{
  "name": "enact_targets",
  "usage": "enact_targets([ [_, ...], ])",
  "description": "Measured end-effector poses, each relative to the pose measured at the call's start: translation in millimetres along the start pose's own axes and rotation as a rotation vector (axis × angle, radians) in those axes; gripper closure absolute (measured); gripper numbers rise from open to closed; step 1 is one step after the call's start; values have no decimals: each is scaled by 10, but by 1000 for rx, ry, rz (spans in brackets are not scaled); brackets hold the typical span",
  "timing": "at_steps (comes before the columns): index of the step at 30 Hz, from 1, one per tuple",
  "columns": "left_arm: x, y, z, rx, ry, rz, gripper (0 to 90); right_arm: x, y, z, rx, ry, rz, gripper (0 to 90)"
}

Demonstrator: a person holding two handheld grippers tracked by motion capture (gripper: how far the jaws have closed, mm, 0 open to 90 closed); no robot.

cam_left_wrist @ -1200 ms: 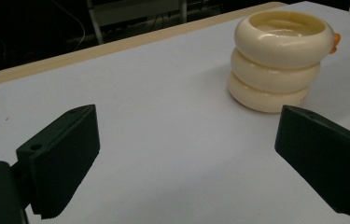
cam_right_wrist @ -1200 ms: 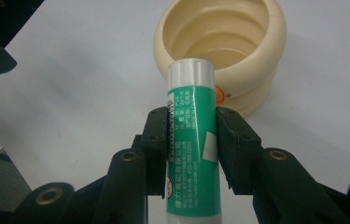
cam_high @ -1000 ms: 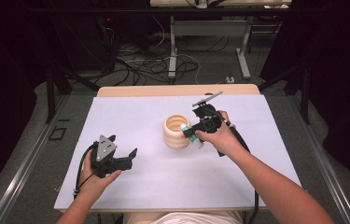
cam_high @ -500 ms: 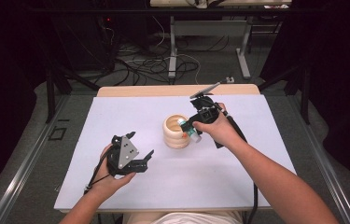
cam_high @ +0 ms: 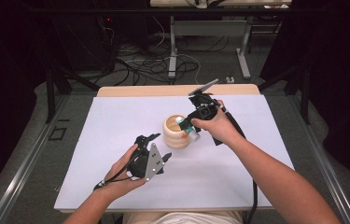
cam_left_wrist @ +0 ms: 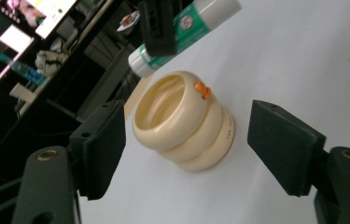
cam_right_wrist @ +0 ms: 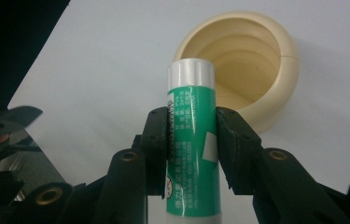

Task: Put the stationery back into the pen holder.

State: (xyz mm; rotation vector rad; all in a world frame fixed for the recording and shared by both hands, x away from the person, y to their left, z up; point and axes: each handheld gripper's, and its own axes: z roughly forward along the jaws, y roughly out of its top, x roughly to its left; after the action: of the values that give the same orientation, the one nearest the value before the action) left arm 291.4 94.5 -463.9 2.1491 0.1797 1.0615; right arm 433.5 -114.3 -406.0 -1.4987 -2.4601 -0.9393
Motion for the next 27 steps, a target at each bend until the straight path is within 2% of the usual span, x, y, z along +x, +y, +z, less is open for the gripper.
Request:
enact_targets([
  [2,-17,39,25,-16,-10,37,319,0,5,2,-3,15,12,655],
  [4,-34,77,47,-27,-11,61,331,-13,7,0,3,4,3,655],
  [7,-68,134,72,-52,17,109,333,-22,8,6,0,5,-2,655],
  [9,-85,164,80,-61,20,125,337,-24,9,8,1,9,-3,655],
  [10,-93,188,83,-70,33,152,338,-26,10,9,2,10,-4,655],
  [11,-110,202,91,-78,36,150,338,-19,12,12,1,9,4,655],
  [14,-132,245,111,-100,44,188,350,-10,10,25,-1,17,12,655],
  [16,-142,272,124,-101,42,206,350,-8,10,33,-1,26,5,655],
  [17,-147,284,129,-101,49,219,350,-9,11,31,11,14,-4,655],
  [19,-160,303,143,-105,48,241,351,2,9,42,7,20,5,655],
  [22,-174,317,177,-109,43,256,376,13,11,46,22,15,-5,655],
  [25,-189,318,208,-120,34,260,409,40,12,52,34,20,6,655],
  [26,-185,318,210,-116,35,273,429,44,5,80,3,27,6,655],
  [27,-192,313,216,-123,25,263,445,41,13,63,38,22,-8,655],
])
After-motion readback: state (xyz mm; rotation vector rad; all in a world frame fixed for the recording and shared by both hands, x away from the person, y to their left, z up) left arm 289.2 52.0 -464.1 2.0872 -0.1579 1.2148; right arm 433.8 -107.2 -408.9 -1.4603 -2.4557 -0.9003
